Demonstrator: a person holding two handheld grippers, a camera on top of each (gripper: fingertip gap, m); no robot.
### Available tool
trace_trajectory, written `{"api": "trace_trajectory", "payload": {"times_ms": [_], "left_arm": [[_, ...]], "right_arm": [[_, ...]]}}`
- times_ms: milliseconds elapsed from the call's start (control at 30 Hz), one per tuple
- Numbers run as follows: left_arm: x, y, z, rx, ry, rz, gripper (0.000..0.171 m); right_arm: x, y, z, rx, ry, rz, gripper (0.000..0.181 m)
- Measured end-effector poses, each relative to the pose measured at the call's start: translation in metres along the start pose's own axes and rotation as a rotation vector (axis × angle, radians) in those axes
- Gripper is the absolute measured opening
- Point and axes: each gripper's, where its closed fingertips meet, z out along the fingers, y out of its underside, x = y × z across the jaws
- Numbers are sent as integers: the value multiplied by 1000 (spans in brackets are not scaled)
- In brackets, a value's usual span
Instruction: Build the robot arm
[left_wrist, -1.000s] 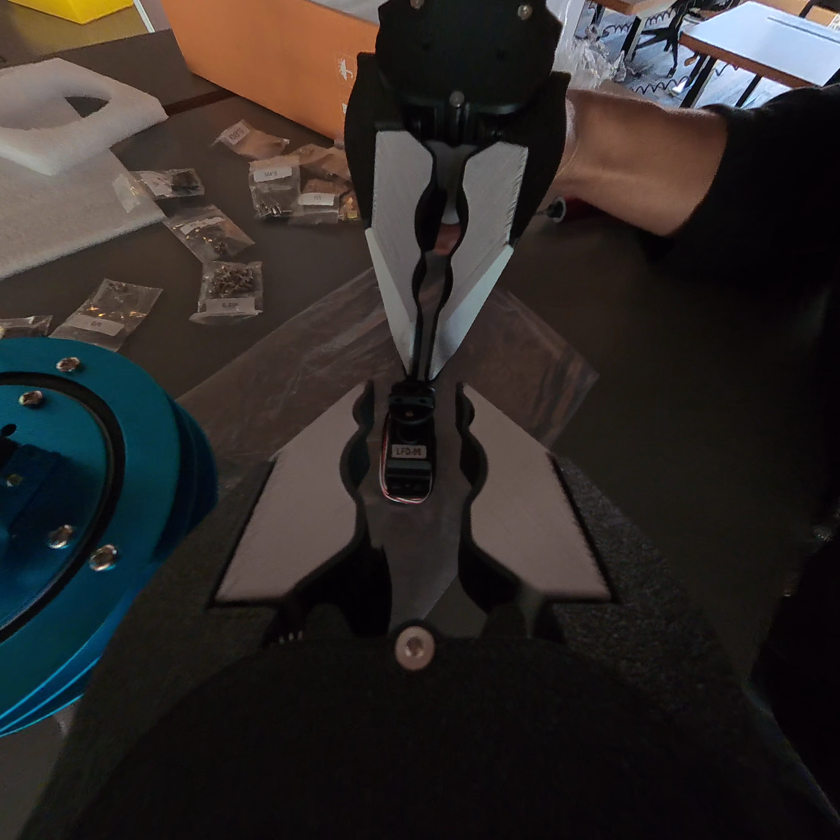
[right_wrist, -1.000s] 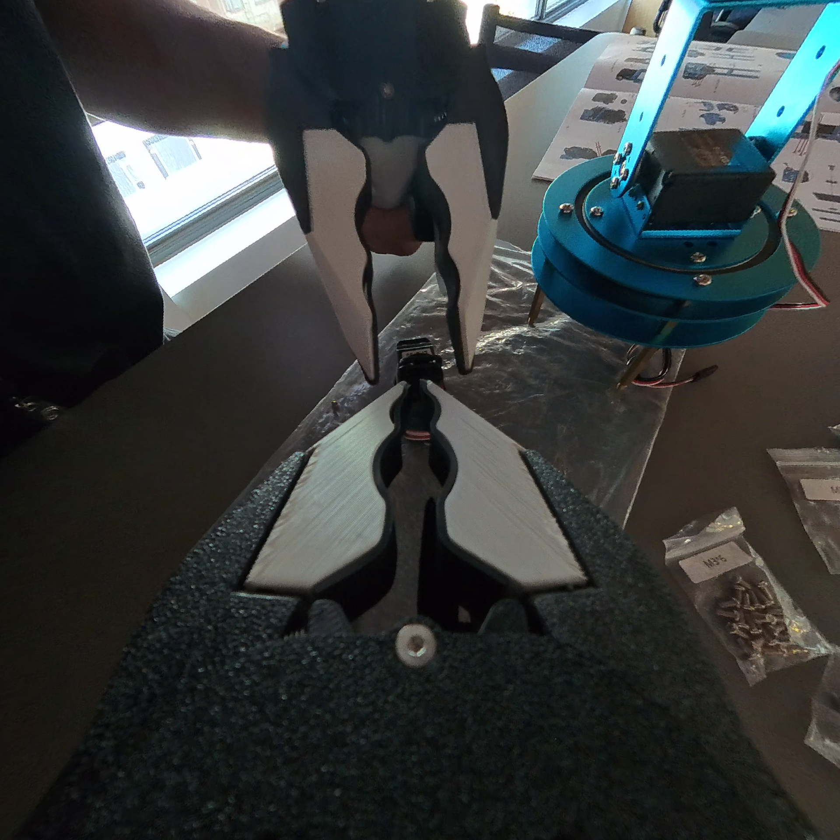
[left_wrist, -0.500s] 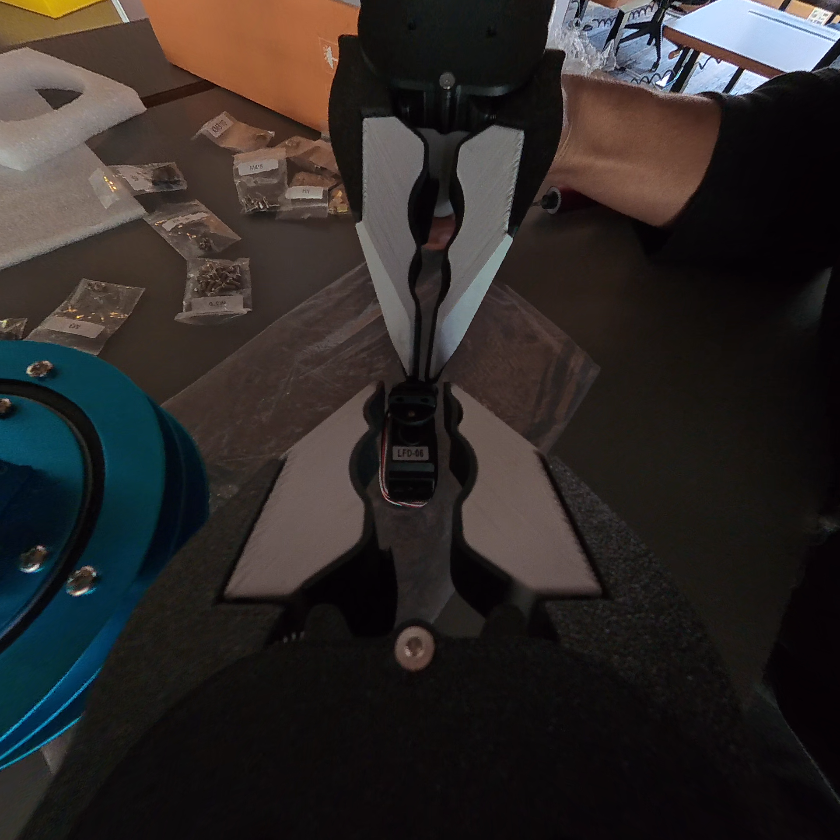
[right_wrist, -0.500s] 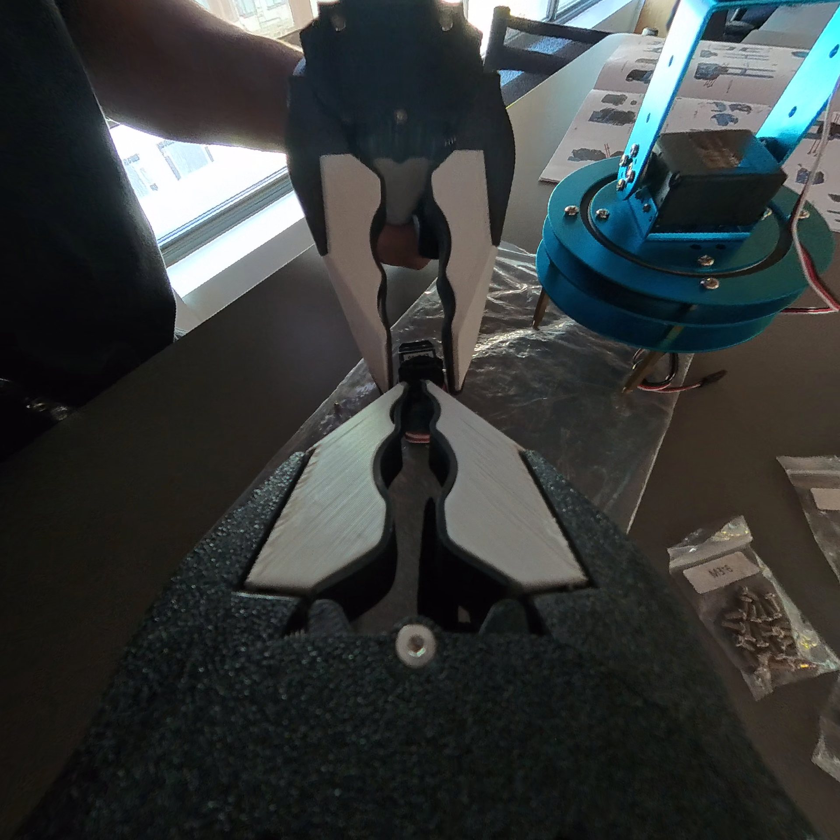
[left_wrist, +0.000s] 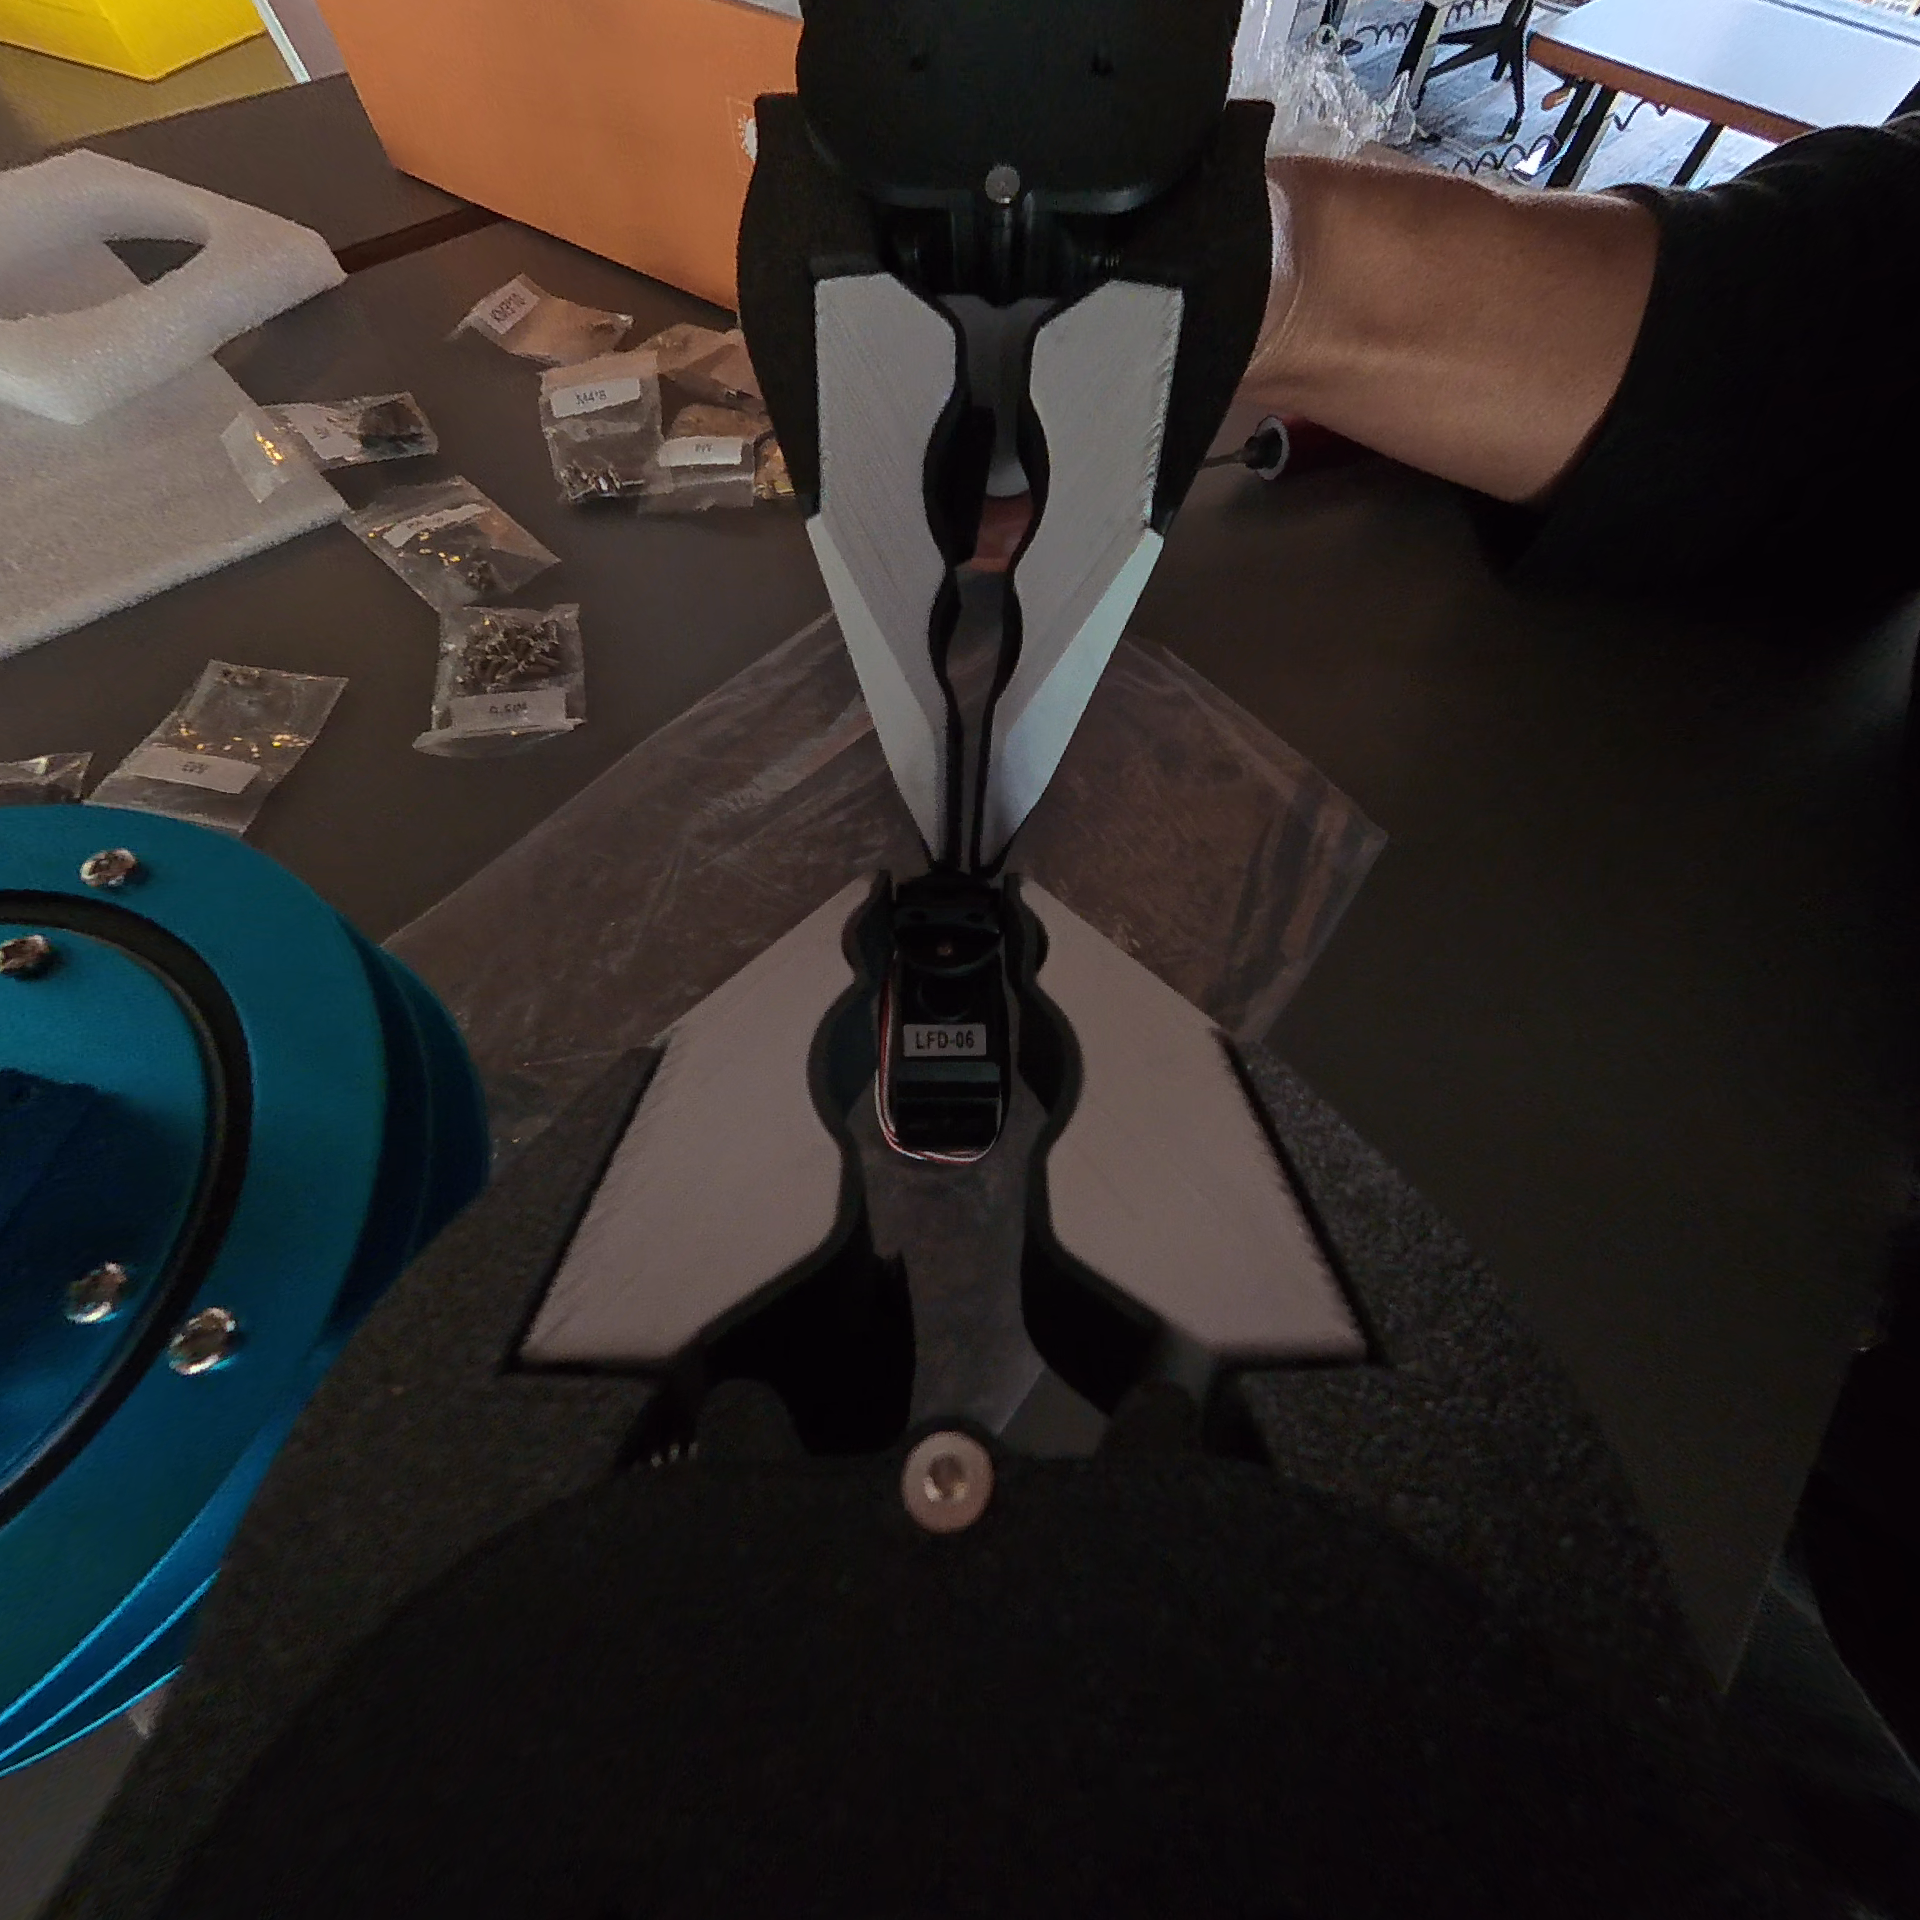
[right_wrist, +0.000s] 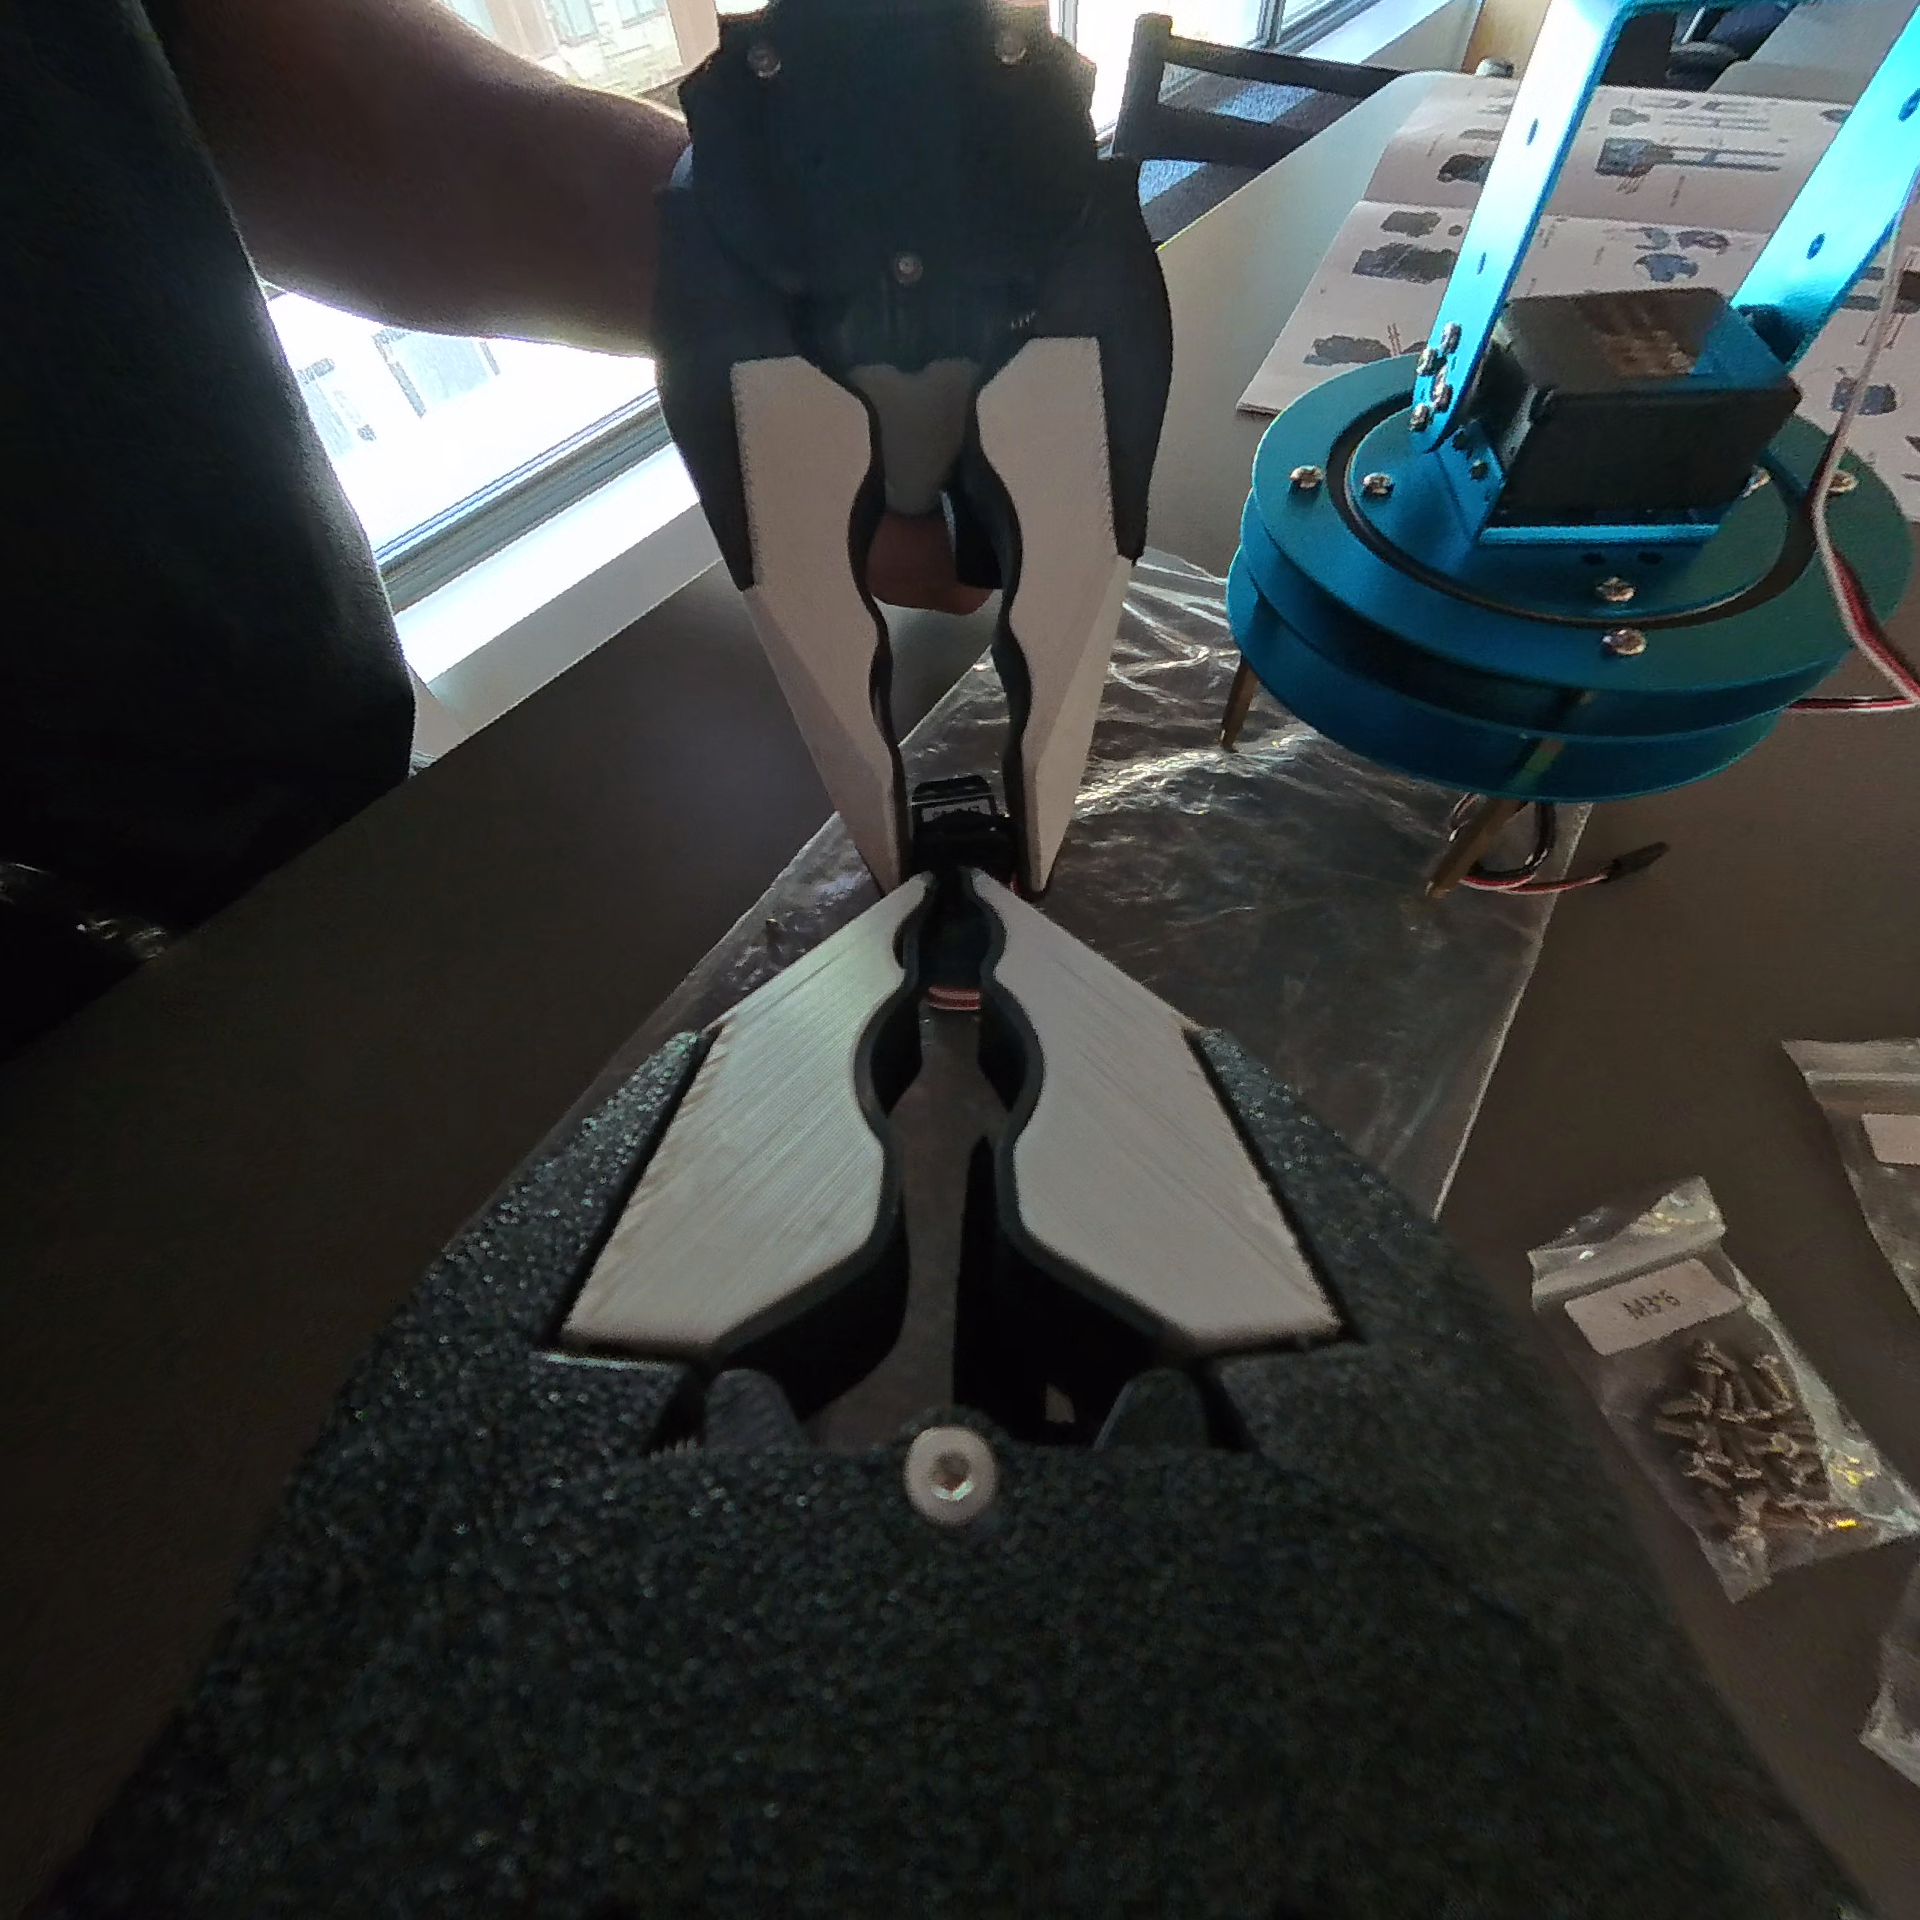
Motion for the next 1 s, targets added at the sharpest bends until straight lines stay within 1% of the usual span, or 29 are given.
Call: {"api": "trace_trajectory", "payload": {"times_ms": [133, 200, 867, 1000], "left_arm": [[2, -4, -1, 24, 13, -13, 22], [1, -4, -1, 22, 11, -10, 18], [0, -3, -2, 9, -5, 24, 18], [0, -3, -2, 12, -13, 30, 18]], "right_arm": [[0, 0, -1, 0, 1, -3, 2], [0, 0, -1, 0, 0, -3, 2], [2, 1, -2, 2, 8, 4, 2], [5, 1, -4, 7, 11, 35, 10]]}}
